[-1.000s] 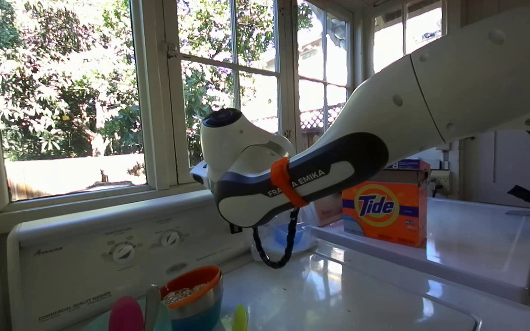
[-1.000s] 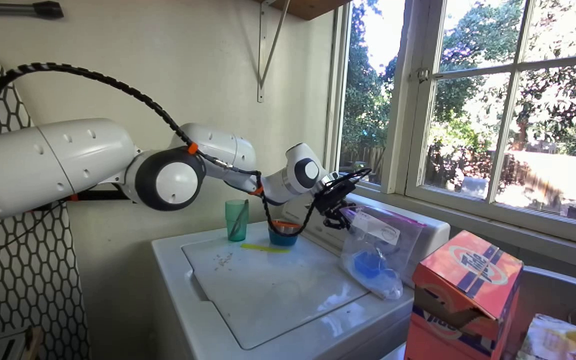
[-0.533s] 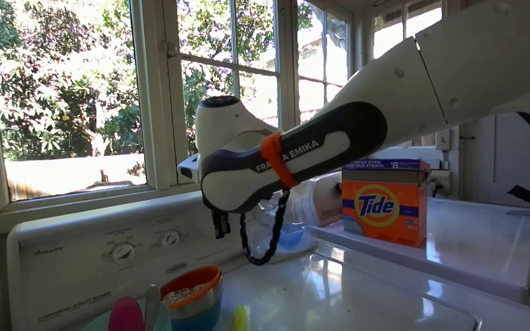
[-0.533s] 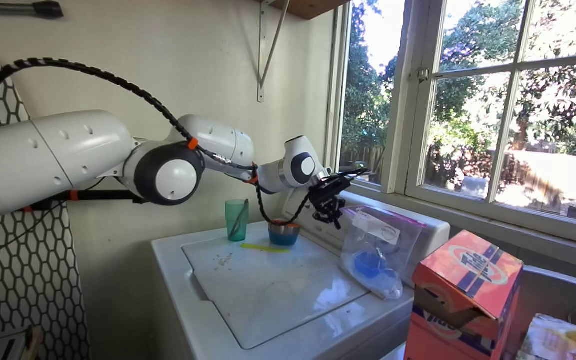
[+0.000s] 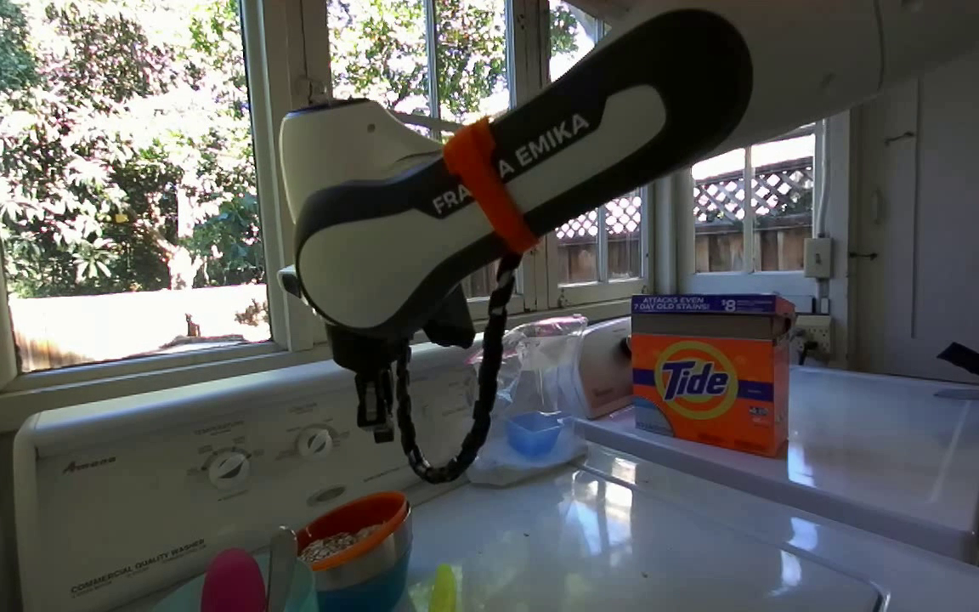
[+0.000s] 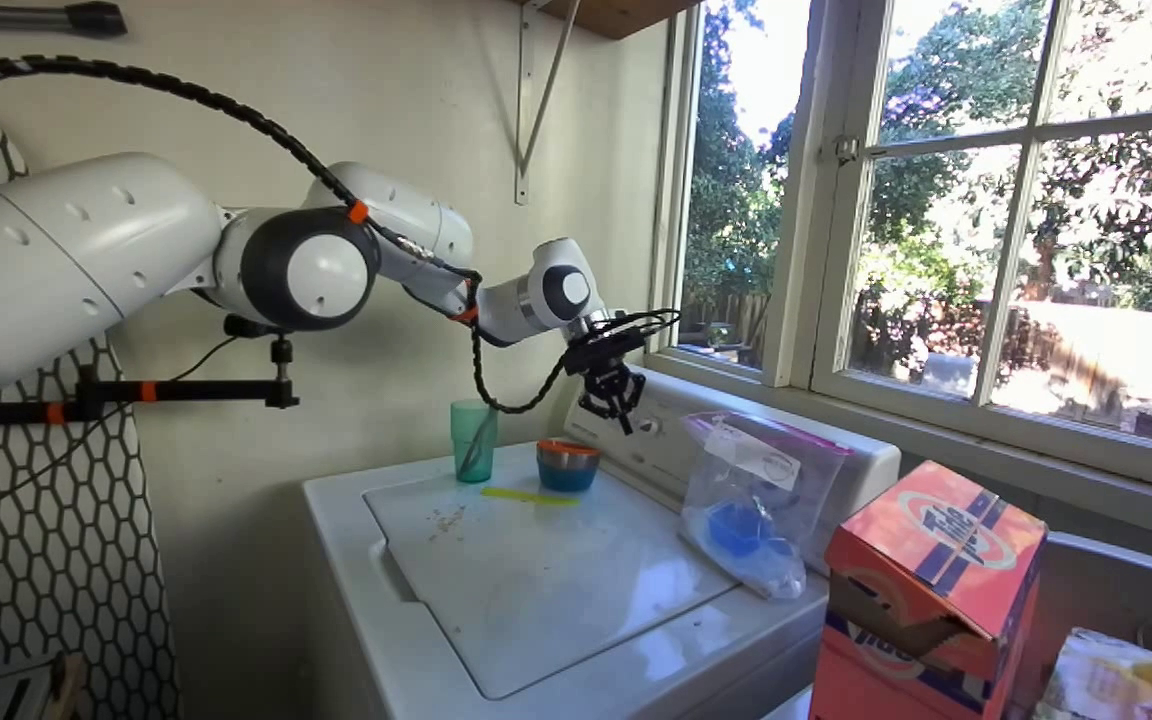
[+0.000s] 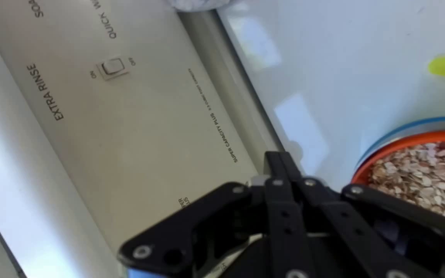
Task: Move the plastic bag forward and turn on the washing machine
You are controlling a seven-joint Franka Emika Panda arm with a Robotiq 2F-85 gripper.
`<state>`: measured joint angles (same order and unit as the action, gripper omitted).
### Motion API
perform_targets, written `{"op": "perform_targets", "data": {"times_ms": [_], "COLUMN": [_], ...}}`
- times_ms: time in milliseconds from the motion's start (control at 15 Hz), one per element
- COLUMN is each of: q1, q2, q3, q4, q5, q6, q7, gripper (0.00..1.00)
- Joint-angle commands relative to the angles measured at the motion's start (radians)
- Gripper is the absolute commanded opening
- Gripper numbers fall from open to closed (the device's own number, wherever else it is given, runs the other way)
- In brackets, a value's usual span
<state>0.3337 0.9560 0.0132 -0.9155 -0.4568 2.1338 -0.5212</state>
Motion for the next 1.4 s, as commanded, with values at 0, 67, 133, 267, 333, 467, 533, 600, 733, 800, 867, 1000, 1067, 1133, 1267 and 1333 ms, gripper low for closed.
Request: {"op": "perform_targets", "data": {"times_ms": [0, 67, 133, 267, 333, 467, 533, 600, 733, 800, 867, 1000, 1067, 1133, 1267, 1333], "q1": [0.045, 0.047, 0.048, 0.060, 0.063, 0.073, 0.081, 0.084, 0.076, 0.076, 0.075, 0.069, 0.060, 0.052, 0.044, 0.043], "q2": [-0.169, -0.199, -0.225, -0.279, -0.306, -0.362, -0.390, -0.419, -0.478, -0.507, -0.539, -0.601, -0.631, -0.660, -0.706, -0.726], "q3": [-0.019, -0.010, -0.004, -0.006, -0.004, -0.005, -0.008, -0.007, 0.019, 0.025, 0.031, 0.048, 0.057, 0.062, 0.066, 0.062], "q4": [-0.238, -0.280, -0.323, -0.412, -0.456, -0.545, -0.589, -0.634, -0.718, -0.762, -0.808, -0.901, -0.947, -0.996, -1.070, -1.099], "q5": [-0.014, -0.007, -0.003, -0.011, -0.012, -0.016, -0.020, -0.023, -0.047, -0.056, -0.064, -0.074, -0.068, -0.061, -0.069, -0.069], "q6": [-0.054, -0.057, -0.051, -0.037, -0.035, -0.023, -0.022, -0.015, -0.022, -0.022, -0.015, -0.007, 0.009, 0.020, 0.048, 0.050], "q7": [0.163, 0.182, 0.204, 0.262, 0.282, 0.342, 0.376, 0.405, 0.473, 0.509, 0.549, 0.615, 0.650, 0.691, 0.782, 0.857], "gripper": [0.00, 0.00, 0.00, 0.00, 0.00, 0.00, 0.00, 0.00, 0.00, 0.00, 0.00, 0.00, 0.26, 0.27, 0.40, 0.49]}}
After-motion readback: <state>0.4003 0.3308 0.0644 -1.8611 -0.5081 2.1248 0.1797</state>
